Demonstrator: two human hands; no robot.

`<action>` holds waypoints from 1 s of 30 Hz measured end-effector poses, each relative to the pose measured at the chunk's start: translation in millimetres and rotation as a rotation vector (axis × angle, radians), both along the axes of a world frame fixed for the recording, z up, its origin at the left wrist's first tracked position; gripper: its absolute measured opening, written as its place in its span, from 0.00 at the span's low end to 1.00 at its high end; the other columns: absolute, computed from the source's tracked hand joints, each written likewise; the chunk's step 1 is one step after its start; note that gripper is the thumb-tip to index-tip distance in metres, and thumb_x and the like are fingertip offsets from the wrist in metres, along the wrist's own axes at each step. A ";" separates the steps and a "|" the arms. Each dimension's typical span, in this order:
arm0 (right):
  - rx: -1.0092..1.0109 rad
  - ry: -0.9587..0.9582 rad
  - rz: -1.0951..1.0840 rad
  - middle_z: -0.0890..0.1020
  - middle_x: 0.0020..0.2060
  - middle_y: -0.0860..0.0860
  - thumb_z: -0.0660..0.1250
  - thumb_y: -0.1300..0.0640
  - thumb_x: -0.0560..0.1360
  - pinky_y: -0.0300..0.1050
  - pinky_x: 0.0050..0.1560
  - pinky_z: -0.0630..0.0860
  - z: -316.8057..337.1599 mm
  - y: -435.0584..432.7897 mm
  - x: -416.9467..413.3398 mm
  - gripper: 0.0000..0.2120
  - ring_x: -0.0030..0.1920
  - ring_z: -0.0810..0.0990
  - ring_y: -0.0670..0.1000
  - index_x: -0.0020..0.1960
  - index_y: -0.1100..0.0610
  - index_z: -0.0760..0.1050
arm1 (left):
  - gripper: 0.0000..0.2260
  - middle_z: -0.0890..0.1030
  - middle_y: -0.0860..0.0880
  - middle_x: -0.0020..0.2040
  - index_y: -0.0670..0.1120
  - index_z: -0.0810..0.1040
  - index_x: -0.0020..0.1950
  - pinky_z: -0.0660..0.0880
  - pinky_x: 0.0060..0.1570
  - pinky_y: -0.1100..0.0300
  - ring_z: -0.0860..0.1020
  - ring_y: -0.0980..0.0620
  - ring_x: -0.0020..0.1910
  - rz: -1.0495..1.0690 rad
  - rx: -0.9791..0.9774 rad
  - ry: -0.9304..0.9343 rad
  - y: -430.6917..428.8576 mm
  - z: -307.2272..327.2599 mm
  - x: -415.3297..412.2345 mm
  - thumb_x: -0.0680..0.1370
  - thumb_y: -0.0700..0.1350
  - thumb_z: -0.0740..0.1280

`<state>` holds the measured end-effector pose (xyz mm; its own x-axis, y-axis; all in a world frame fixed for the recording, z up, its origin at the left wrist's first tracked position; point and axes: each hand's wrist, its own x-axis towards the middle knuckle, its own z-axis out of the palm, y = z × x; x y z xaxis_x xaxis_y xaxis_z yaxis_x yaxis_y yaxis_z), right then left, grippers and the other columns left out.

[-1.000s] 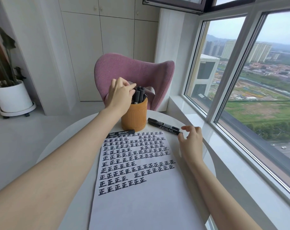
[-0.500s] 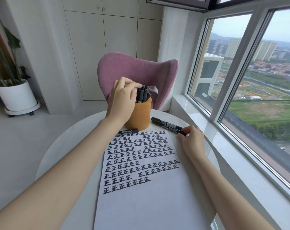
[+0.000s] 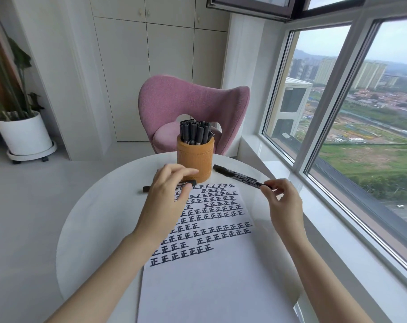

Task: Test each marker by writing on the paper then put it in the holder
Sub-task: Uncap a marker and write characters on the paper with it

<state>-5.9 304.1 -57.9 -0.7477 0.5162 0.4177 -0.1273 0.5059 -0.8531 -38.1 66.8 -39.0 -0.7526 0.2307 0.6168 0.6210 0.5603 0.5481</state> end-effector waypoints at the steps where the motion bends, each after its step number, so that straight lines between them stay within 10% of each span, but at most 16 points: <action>1: -0.019 0.013 0.034 0.78 0.42 0.48 0.68 0.62 0.76 0.37 0.43 0.67 4.3 -4.1 5.7 0.02 0.43 0.74 0.44 0.45 0.56 0.77 | 0.14 0.71 0.55 0.56 0.51 0.75 0.63 0.63 0.63 0.65 0.68 0.59 0.60 -0.014 -0.030 -0.009 0.4 -2.1 3.8 0.77 0.41 0.65; 7: -0.063 -0.002 0.255 0.82 0.38 0.45 0.69 0.63 0.75 0.32 0.40 0.71 18.9 -32.5 28.9 0.03 0.39 0.77 0.44 0.44 0.56 0.79 | 0.27 0.66 0.57 0.68 0.55 0.62 0.73 0.59 0.67 0.59 0.61 0.60 0.69 -0.038 -0.173 -0.007 1.4 -8.1 18.3 0.75 0.51 0.66; 16: -0.296 0.022 0.399 0.78 0.30 0.49 0.66 0.60 0.78 0.33 0.32 0.68 24.9 -60.7 45.8 0.07 0.30 0.73 0.43 0.45 0.64 0.77 | 0.09 0.80 0.51 0.50 0.45 0.77 0.54 0.63 0.47 0.67 0.78 0.49 0.48 -0.011 -0.216 0.054 -3.6 -13.3 38.9 0.77 0.46 0.66; 21: -0.433 -0.092 0.607 0.67 0.26 0.55 0.67 0.49 0.75 0.40 0.28 0.59 32.5 -80.5 56.0 0.18 0.28 0.63 0.50 0.37 0.63 0.70 | 0.11 0.79 0.53 0.53 0.48 0.74 0.59 0.72 0.50 0.56 0.76 0.51 0.49 -0.113 -0.142 -0.081 -4.1 -8.2 54.6 0.79 0.51 0.60; 30: -0.418 -0.094 0.663 0.62 0.26 0.54 0.62 0.60 0.80 0.40 0.29 0.56 30.1 -99.6 61.9 0.10 0.27 0.58 0.50 0.41 0.59 0.66 | 0.08 0.74 0.49 0.32 0.53 0.71 0.52 0.65 0.33 0.58 0.70 0.50 0.31 -0.188 -0.139 -0.195 -13.0 -12.5 61.9 0.79 0.55 0.59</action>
